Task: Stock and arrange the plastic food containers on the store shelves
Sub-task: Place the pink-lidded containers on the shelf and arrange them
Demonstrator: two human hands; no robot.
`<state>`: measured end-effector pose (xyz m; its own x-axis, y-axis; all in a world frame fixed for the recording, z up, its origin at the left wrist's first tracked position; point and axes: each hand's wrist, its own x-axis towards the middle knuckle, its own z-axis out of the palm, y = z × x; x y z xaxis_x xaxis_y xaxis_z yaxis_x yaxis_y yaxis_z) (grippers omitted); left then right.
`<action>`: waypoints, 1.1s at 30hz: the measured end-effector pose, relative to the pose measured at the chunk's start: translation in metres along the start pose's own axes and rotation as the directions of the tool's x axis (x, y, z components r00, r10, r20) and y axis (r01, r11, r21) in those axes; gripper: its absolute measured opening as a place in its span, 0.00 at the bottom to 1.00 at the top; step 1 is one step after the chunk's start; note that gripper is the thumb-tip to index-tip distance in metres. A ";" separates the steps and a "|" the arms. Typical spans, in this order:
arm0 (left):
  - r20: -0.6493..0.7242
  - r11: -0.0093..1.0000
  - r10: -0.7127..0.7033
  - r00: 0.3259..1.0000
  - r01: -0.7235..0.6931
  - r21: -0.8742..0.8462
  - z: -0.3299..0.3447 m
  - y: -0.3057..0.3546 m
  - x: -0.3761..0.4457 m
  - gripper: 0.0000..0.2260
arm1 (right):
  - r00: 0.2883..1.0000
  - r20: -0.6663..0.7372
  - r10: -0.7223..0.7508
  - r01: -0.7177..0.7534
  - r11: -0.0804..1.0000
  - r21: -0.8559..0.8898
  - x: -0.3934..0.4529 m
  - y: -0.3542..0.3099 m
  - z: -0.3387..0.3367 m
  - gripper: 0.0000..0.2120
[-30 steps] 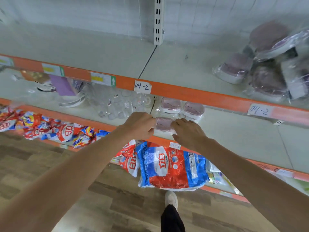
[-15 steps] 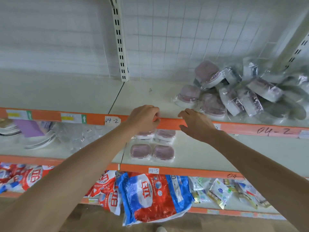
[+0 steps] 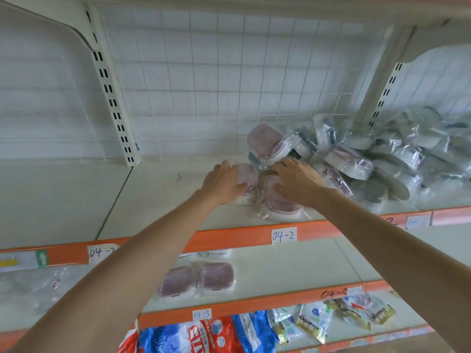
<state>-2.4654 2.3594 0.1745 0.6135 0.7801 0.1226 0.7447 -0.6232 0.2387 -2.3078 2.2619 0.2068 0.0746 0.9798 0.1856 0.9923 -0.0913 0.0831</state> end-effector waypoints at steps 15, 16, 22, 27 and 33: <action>0.283 0.989 -0.090 0.955 0.053 0.137 0.005 -0.002 0.062 0.27 | 0.972 -0.040 0.232 -0.230 0.972 0.049 0.116 0.023 0.017 0.35; 0.293 0.990 -0.094 0.951 0.059 0.127 0.003 -0.009 0.062 0.27 | 0.967 -0.030 0.254 -0.253 0.967 0.016 0.122 0.022 0.021 0.40; 0.290 0.990 -0.139 0.947 0.140 0.016 0.003 -0.043 0.060 0.29 | 0.958 -0.082 0.276 -0.282 0.955 -0.088 0.134 0.018 0.030 0.50; 0.256 0.973 -0.226 0.940 0.229 0.017 -0.002 -0.067 0.050 0.41 | 0.983 -0.009 0.182 -0.182 0.981 -0.071 0.120 0.020 0.034 0.47; 0.055 0.949 -0.258 0.964 0.243 0.201 -0.011 -0.081 0.013 0.39 | 0.997 -0.075 0.014 -0.007 0.995 0.098 0.098 0.001 0.029 0.40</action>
<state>-2.5202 2.4206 0.1673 0.4139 0.9103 0.0032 0.9085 -0.4132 0.0627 -2.2971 2.3635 0.1967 0.0814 0.9622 0.2599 0.9967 -0.0804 -0.0145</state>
